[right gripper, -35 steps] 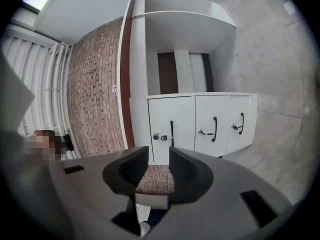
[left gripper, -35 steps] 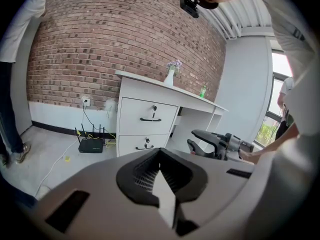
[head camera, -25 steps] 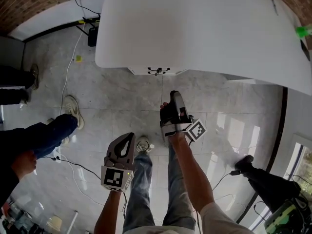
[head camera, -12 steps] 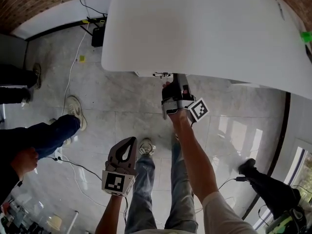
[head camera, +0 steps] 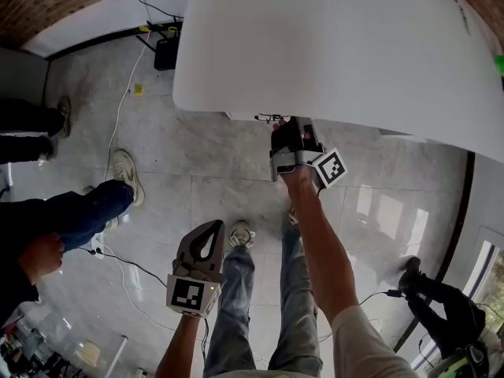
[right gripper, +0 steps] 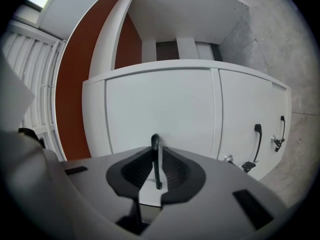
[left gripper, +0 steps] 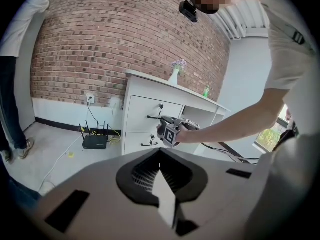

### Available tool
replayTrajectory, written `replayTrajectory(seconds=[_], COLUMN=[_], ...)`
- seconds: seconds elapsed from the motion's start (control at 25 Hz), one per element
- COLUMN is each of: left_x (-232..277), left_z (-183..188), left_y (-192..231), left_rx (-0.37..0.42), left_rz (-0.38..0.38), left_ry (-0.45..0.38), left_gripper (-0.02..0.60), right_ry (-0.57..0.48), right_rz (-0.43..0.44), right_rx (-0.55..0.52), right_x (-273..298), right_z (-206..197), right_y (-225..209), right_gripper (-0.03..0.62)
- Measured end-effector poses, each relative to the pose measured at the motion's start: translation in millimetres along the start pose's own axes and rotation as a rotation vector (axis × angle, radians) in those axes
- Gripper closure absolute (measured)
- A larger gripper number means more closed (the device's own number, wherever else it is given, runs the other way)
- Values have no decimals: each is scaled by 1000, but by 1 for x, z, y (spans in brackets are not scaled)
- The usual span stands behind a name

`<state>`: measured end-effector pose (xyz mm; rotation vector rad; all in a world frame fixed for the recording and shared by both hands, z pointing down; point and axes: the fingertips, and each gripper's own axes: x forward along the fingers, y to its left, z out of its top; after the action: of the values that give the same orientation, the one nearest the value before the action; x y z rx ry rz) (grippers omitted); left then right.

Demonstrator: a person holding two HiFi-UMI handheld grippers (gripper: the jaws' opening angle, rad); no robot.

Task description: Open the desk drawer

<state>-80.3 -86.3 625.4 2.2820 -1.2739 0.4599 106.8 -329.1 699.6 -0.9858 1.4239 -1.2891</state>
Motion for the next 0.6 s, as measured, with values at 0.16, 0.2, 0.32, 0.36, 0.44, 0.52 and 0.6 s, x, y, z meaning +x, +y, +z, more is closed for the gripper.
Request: replayTrajectory(seconds=[0.16, 0.2, 0.32, 0.36, 0.44, 0.52, 0.6], left_x=[-1, -1, 0, -1, -3, -3, -4], left_z=[-4, -4, -4, -5, -7, -7, -8], left_y=[-1, -1, -3, -3, -4, -5, -5], left_rx=[-3, -4, -2, -4, -5, -3, -3], left_rz=[-1, -2, -4, -2, 0, -1, 1], left_ry=[2, 1, -2, 1, 4, 1, 0], left_gripper=[569, 569, 569, 569, 569, 569, 569], right_ry=[0, -2, -5, -4, 1, 7, 9], right_rz=[2, -3, -8, -7, -7, -7, -10], right_rx=[-25, -25, -27, -26, -25, -25, -21], right_x=[0, 0, -1, -1, -1, -2, -2], right_z=[-1, -2, -1, -1, -1, -1, -1], right_y=[4, 4, 3, 4, 5, 5, 6], right_gripper=[559, 559, 560, 560, 560, 560, 560])
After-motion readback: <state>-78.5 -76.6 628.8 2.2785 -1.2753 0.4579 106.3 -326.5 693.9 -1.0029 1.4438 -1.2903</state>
